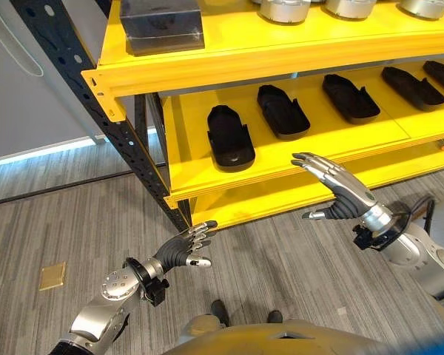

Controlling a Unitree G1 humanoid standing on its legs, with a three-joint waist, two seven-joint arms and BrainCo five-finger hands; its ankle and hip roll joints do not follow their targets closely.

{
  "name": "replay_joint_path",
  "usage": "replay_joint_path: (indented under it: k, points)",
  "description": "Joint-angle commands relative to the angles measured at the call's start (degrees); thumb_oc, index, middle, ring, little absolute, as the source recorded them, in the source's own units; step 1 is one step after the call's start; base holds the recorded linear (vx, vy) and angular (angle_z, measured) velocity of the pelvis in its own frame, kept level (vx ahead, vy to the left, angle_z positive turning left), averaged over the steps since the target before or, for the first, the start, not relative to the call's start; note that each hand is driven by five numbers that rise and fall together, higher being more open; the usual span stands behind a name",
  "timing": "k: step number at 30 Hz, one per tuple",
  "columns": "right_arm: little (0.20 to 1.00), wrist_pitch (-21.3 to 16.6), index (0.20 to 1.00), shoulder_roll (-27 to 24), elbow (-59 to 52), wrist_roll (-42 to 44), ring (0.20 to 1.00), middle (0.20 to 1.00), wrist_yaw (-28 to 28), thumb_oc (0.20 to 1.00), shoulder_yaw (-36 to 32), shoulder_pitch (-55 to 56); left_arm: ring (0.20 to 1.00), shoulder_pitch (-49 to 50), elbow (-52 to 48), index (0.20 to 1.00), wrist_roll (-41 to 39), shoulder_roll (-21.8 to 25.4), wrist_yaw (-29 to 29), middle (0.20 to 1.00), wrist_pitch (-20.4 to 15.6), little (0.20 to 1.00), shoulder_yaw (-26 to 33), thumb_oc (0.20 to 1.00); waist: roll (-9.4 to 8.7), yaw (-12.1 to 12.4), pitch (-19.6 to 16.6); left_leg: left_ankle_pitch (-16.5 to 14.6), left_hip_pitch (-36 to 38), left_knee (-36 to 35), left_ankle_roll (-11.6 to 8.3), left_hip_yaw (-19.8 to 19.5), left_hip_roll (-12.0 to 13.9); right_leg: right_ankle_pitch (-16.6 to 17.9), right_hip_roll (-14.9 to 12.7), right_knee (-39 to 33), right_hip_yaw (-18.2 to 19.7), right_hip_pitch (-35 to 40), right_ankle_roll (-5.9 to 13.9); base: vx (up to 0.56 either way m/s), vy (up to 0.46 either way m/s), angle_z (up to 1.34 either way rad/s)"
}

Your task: Move parts from the plastic box to the shelf.

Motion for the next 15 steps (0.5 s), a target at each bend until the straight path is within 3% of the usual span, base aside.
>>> replay_joint_path:
  k: [1, 4, 7, 11, 15]
  points:
    - [1.0, -2.22, 1.0, -1.94, -2.52, 0.98, 1.0, 1.0, 0.88, 1.0, 1.83, -5.54, 1.0, -1.56, -2.84, 1.0, -2.55, 0.7, 0.18, 1.0, -2.0, 1.0, 0.95, 1.0, -0.35, 1.41, 1.56, 3.44, 2.54, -2.02, -4.26, -4.73, 3.86, 1.5, -0.09, 5.65, -1.52, -2.62, 1.47, -0.03, -0.025, 0.19]
    - [1.0, -2.2, 1.0, -2.12, -2.84, 1.82, 1.0, 1.0, 0.54, 1.0, 4.33, -7.75, 1.0, -1.64, -2.8, 1.0, -2.14, 0.97, 0.04, 1.0, -3.47, 1.0, 0.18, 1.0, -0.16, 2.14, 2.44, 3.61, 1.57, -1.66, -4.27, -5.19, 3.94, 1.26, -0.15, 6.13, -2.0, -3.28, 1.32, -0.06, -0.021, 0.16]
    - [1.0, -1.15, 1.0, -1.96, -3.55, 1.17, 1.0, 1.0, 1.26, 1.0, 8.26, -13.11, 1.0, -3.86, -1.91, 1.0, -4.32, 1.13, 3.31, 1.0, -1.84, 1.0, -1.81, 1.0, 0.19, 3.08, 5.09, 3.77, -1.64, -0.3, -4.23, -5.94, 3.92, 0.94, -0.19, 7.46, -2.27, -6.03, 0.92, -0.23, -0.006, 0.09]
    - [1.0, 1.93, 1.0, -2.18, -2.08, -0.57, 1.0, 1.0, 1.28, 1.0, 14.09, -21.39, 1.0, -7.1, 0.5, 1.0, -2.73, 1.52, 3.79, 1.0, -5.66, 1.0, -4.09, 1.0, 0.78, 4.45, 9.41, 4.21, -5.45, 1.32, -4.18, -6.95, 3.87, 0.6, 0.04, 9.67, -2.53, -9.6, 0.48, -0.22, -0.025, 0.16]
    - [1.0, 3.16, 1.0, -3.92, -0.82, -2.43, 1.0, 1.0, 0.08, 1.0, 17.38, -25.45, 1.0, -8.4, 1.16, 1.0, -2.99, 2.08, 4.75, 1.0, -6.87, 1.0, -5.15, 1.0, 1.18, 5.25, 12.03, 4.66, -7.46, 2.11, -4.23, -7.24, 3.96, 0.5, 0.22, 10.73, -2.98, -11.43, 0.33, -0.12, -0.022, 0.02]
